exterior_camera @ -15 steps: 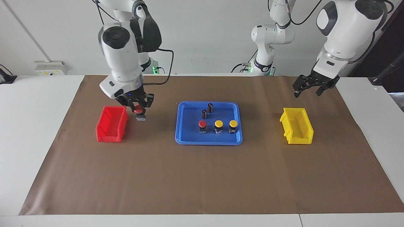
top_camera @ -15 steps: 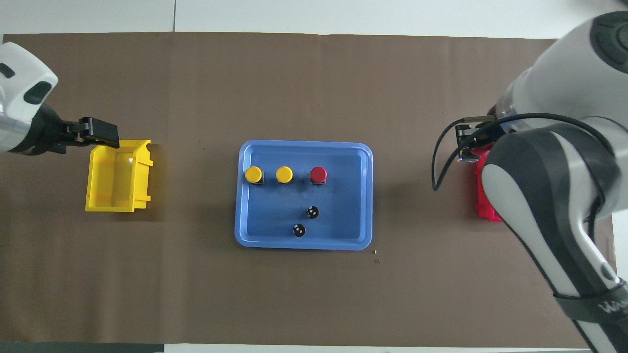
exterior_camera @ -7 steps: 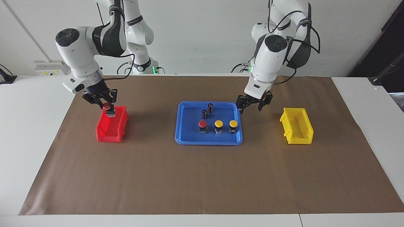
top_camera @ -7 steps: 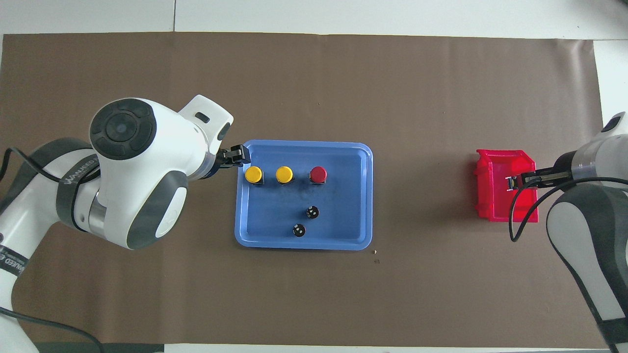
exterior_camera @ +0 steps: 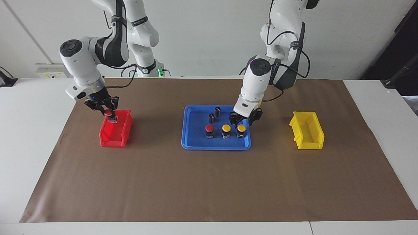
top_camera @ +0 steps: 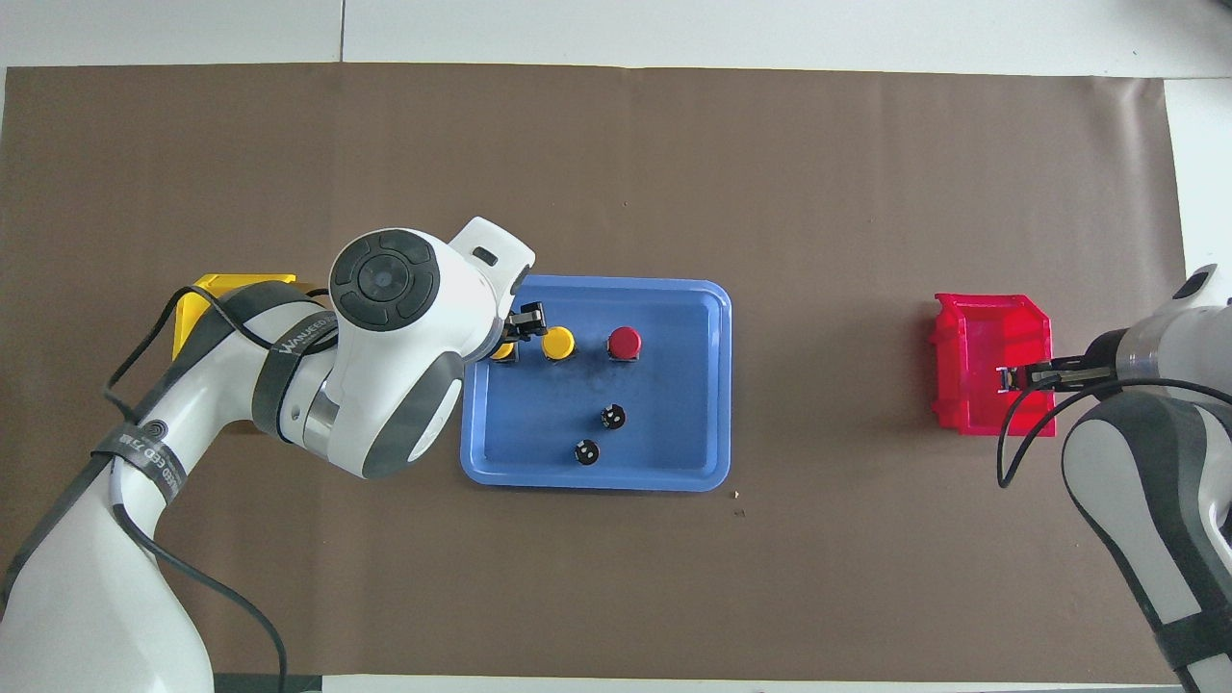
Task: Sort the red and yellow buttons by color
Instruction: 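Grasp the yellow button nearest the yellow bin with the left gripper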
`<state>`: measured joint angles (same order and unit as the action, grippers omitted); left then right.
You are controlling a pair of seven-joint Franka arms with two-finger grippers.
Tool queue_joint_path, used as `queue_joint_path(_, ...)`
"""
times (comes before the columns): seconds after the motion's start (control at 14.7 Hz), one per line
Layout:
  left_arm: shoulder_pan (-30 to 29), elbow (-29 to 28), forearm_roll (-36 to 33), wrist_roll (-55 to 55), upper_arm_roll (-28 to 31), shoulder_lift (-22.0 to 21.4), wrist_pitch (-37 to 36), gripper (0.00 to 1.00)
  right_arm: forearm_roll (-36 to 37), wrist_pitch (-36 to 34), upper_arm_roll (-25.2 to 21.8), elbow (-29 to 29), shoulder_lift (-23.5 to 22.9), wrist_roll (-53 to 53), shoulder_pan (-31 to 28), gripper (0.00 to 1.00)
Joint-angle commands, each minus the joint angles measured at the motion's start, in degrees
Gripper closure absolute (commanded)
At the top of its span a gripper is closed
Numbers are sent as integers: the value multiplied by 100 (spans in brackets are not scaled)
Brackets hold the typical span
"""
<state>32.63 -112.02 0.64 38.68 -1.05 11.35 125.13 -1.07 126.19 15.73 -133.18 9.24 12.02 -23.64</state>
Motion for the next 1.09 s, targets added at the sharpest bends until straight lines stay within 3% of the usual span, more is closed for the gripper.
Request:
queue_joint_path(0.0, 94, -390, 59, 43, 88, -195, 248, 24, -130, 265, 35, -200, -27, 117, -36, 86)
queue_joint_path(0.48, 86, -426, 59, 60, 88, 7, 591, 24, -130, 775, 44, -551, -98, 160, -9, 85)
queue_joint_path(0.54, 86, -417, 59, 78, 88, 7, 591, 29, -130, 802, 44, -560, -98, 152, -1, 85)
queue_joint_path(0.68, 86, -391, 59, 418, 88, 7, 565, 98, -130, 811, 44, -604, -89, 160, 69, 85)
queue_joint_path(0.88, 68, 12, 68, 702, 88, 34, 198, 99, -130, 828, 44, -683, -54, 152, 96, 82)
queue_joint_path(1.02, 16, 468, 68, 615, 88, -71, -661, 99, -130, 828, 44, -683, -54, 186, 79, 81)
